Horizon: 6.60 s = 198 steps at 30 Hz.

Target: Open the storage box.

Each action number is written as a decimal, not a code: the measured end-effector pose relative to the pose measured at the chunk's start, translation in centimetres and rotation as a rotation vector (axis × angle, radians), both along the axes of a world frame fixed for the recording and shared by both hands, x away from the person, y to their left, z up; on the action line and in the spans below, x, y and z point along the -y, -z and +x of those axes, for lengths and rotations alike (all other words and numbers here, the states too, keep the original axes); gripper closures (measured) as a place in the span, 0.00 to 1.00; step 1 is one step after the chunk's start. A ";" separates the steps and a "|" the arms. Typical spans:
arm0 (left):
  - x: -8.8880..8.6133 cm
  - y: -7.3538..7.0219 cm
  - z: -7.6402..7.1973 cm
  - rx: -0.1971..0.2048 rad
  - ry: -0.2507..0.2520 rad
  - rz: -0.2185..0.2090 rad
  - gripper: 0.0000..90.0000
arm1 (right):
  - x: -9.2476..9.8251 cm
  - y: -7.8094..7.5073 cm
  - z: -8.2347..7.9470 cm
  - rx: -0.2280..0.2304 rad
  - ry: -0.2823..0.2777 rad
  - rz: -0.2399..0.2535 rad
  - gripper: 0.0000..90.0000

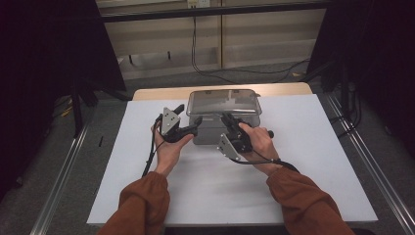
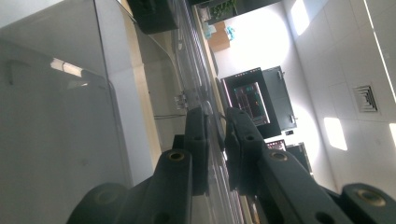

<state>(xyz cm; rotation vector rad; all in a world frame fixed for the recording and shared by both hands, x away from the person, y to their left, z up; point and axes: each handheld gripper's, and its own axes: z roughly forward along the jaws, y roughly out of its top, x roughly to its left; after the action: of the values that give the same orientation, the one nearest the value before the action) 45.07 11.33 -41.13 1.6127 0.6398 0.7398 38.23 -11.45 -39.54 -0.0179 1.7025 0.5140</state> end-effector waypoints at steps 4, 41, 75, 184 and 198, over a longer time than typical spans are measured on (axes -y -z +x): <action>0.3 0.2 -0.1 0.027 0.008 0.035 0.32 | 0.2 0.2 0.0 -0.008 -0.007 0.008 0.88; 0.6 0.6 0.2 0.044 -0.014 0.050 0.38 | 6.3 0.2 0.8 -0.335 0.090 0.509 0.29; 0.4 -1.2 1.4 0.037 -0.005 -0.008 0.45 | 10.8 -0.8 4.3 -0.386 0.037 0.823 0.59; 0.8 -1.8 10.7 -0.060 -0.034 0.011 0.74 | 12.6 -0.8 14.3 -0.516 0.085 1.046 0.62; 0.8 -2.0 11.3 -0.088 -0.042 -0.003 0.76 | 12.8 0.3 15.5 -0.583 0.080 1.094 0.65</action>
<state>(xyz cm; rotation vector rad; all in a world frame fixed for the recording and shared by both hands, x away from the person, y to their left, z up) 56.38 10.55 -39.10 1.6402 0.7394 0.7013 53.69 -24.23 -39.89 1.0652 1.7385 1.4233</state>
